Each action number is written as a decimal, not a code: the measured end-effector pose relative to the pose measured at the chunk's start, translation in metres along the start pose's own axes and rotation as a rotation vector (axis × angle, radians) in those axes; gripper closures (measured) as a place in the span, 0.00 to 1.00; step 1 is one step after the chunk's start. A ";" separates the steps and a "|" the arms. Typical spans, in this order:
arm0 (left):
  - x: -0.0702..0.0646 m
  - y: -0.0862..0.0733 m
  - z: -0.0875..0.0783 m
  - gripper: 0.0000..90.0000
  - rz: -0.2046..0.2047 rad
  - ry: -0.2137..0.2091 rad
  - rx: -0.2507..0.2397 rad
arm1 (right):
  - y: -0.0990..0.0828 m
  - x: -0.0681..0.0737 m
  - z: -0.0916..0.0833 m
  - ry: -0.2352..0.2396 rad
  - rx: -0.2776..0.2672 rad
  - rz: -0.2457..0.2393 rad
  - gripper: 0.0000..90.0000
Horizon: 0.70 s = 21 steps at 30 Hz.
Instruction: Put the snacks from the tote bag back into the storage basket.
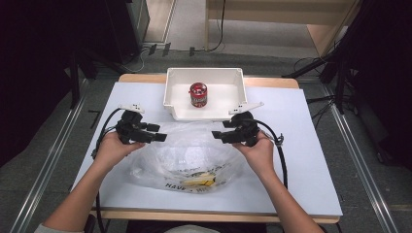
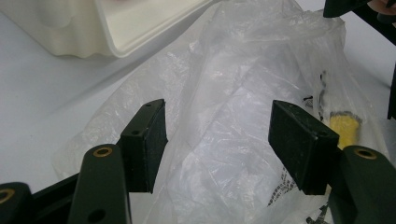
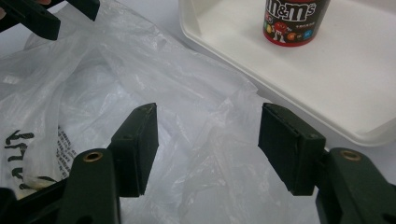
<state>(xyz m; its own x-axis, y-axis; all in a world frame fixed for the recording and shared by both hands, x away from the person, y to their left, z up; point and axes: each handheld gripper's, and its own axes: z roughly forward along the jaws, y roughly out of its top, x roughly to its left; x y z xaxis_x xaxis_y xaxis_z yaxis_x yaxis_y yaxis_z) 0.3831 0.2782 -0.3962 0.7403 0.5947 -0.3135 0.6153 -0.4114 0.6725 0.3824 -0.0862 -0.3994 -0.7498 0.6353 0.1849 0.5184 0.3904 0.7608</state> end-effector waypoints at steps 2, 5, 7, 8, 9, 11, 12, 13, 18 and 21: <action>0.000 0.000 0.001 0.42 0.006 0.002 0.003 | -0.002 0.001 -0.001 -0.002 -0.003 -0.006 0.43; -0.001 0.000 0.001 0.42 0.012 0.001 0.005 | -0.005 0.002 -0.002 0.000 -0.005 -0.004 0.43; -0.001 0.000 0.001 0.42 0.011 -0.001 0.005 | -0.007 0.004 -0.003 0.000 -0.003 -0.009 0.43; -0.001 0.000 0.001 0.42 0.008 -0.003 0.004 | -0.008 0.005 -0.004 0.000 -0.004 -0.007 0.43; -0.001 0.000 0.001 0.42 0.004 -0.002 0.003 | -0.009 0.005 -0.005 0.001 0.001 -0.005 0.42; -0.001 0.000 0.002 0.42 0.002 -0.002 0.004 | -0.010 0.006 -0.005 0.004 0.001 -0.004 0.42; -0.001 0.000 0.002 0.42 0.005 -0.002 0.004 | -0.011 0.007 -0.006 0.006 0.001 -0.007 0.41; -0.001 0.000 0.002 0.42 0.007 0.000 0.006 | -0.012 0.007 -0.007 0.006 0.001 -0.008 0.41; -0.002 0.000 0.003 0.42 0.013 -0.002 0.010 | -0.017 0.009 -0.008 0.010 0.005 -0.006 0.41; -0.002 0.000 0.004 0.42 0.013 -0.002 0.012 | -0.020 0.011 -0.008 0.007 0.008 -0.007 0.41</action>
<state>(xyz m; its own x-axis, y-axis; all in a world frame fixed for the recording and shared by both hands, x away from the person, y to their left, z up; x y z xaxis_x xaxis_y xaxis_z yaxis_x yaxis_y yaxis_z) 0.3825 0.2749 -0.3984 0.7487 0.5878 -0.3066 0.6089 -0.4268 0.6686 0.3607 -0.0925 -0.4075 -0.7561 0.6280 0.1842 0.5167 0.4002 0.7569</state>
